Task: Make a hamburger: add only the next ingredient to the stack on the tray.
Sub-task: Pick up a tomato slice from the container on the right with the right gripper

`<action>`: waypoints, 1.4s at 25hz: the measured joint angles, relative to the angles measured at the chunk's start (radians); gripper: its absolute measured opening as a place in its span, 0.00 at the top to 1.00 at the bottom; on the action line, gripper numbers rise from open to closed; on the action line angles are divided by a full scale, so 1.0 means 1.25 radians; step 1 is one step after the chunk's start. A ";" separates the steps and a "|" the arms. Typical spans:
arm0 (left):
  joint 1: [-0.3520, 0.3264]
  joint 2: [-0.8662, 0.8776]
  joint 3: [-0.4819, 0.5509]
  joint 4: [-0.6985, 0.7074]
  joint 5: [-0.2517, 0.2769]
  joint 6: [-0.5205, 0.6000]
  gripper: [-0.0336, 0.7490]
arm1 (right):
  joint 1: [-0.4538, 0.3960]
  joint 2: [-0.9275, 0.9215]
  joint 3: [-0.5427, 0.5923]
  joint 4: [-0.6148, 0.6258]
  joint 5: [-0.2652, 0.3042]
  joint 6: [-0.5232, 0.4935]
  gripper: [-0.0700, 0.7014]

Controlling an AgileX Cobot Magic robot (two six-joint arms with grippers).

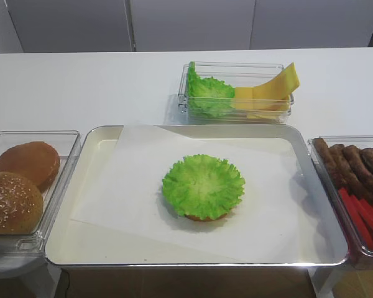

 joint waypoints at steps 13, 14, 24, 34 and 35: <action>0.000 0.000 0.000 0.000 0.000 0.000 0.41 | 0.000 0.000 0.000 0.000 0.000 0.000 0.49; 0.000 0.000 0.000 0.000 0.000 0.000 0.41 | 0.000 0.000 0.000 0.000 0.000 0.000 0.49; 0.000 0.000 0.000 0.000 0.000 0.000 0.41 | 0.000 0.000 0.000 0.000 0.000 0.000 0.49; 0.000 0.000 0.000 0.000 0.000 0.000 0.41 | 0.000 0.000 0.000 0.051 -0.008 0.000 0.43; 0.000 0.000 0.000 0.000 0.000 0.000 0.41 | 0.000 0.000 0.000 0.076 -0.019 0.000 0.38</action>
